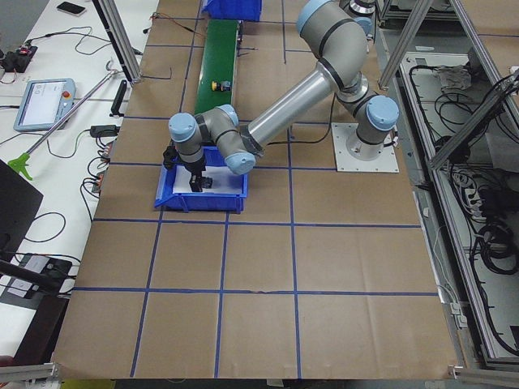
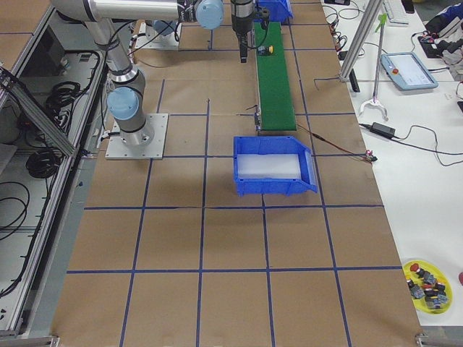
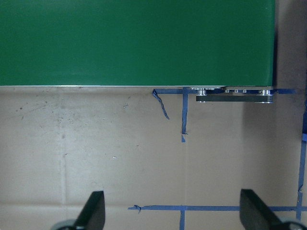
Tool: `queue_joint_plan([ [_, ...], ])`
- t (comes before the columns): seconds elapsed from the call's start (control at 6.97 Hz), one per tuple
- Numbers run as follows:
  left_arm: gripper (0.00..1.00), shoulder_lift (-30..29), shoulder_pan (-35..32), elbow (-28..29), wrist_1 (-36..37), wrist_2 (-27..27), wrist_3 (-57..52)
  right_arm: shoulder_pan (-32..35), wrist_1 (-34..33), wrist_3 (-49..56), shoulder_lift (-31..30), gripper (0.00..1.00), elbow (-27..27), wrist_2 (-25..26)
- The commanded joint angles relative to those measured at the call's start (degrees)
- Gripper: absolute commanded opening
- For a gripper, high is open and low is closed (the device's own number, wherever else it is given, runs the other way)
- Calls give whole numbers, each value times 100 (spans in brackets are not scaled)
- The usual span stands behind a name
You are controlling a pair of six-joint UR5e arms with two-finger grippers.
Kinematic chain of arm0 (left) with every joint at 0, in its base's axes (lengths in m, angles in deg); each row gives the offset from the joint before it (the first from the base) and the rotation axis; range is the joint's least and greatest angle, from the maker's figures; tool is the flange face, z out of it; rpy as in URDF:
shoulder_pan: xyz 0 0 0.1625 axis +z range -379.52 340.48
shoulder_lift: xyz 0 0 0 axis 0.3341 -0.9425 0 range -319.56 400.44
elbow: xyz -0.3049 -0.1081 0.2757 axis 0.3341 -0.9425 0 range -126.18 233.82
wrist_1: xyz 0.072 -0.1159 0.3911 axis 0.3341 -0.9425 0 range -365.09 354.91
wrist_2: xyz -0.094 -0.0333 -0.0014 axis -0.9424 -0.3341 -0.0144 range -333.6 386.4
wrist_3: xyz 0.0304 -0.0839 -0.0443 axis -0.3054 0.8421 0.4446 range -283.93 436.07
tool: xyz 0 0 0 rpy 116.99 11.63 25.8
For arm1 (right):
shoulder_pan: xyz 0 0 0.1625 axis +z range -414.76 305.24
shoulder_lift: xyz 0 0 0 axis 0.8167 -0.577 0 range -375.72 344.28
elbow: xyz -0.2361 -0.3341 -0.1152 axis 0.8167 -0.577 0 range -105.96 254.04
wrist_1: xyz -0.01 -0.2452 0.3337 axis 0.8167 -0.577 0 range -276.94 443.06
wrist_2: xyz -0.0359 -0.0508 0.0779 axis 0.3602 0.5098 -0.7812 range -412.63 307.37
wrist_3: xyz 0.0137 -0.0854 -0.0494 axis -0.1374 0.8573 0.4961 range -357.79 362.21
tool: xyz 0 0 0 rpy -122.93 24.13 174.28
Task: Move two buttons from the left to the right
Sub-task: 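Carry the red button onto the conveyor and release it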
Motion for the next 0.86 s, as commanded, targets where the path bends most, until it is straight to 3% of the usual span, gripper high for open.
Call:
queue_joint_plan([
  [0.0,56,-31,28,40,30,11,-4,0,-18,-6,-3,100,-1,0],
  [0.29,20,-14,28,171,4,11,22,0,-10,-6,6,100,-1,9],
  [0.43,10,65,28,181,-31,11,31,0,-36,-6,15,100,-1,0],
  [0.72,10,310,19,295,-223,2,14,-9,-54,-15,24,100,-10,-9],
])
